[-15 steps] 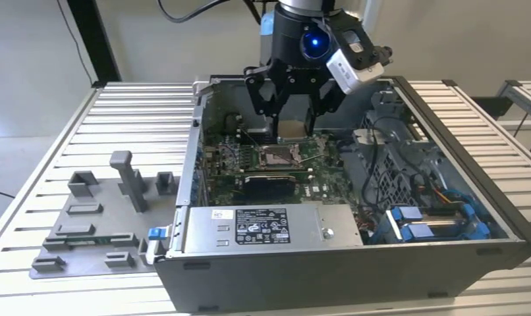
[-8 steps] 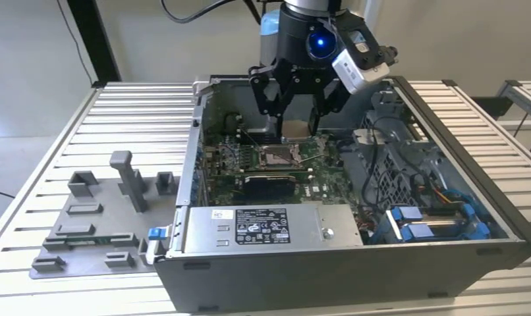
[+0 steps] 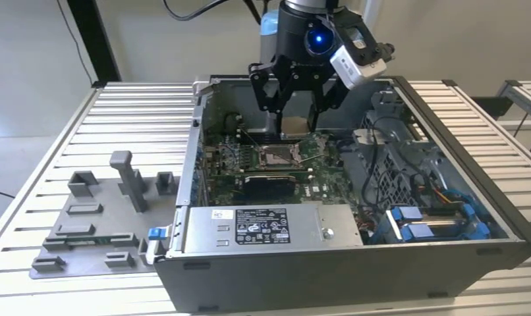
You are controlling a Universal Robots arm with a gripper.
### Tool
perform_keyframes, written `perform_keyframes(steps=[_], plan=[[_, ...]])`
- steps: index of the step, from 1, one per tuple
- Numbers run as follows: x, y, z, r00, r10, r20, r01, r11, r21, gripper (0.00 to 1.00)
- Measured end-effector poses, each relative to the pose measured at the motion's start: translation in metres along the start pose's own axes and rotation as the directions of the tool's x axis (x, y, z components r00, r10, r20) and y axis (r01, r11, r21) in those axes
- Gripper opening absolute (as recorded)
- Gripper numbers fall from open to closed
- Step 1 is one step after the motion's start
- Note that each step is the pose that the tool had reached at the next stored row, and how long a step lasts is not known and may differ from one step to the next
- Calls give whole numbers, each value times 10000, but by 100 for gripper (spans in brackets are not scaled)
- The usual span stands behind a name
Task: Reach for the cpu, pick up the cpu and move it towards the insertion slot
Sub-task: 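Pick up the cpu and move it towards the insertion slot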
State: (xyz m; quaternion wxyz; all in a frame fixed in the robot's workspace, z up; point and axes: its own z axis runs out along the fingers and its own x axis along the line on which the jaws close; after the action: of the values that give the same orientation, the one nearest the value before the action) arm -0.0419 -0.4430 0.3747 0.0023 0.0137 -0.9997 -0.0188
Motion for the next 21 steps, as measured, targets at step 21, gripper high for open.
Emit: perform_keyframes(steps=[21], plan=[[-16, 444, 23, 9999, 122, 4, -122, 9999, 11, 0]])
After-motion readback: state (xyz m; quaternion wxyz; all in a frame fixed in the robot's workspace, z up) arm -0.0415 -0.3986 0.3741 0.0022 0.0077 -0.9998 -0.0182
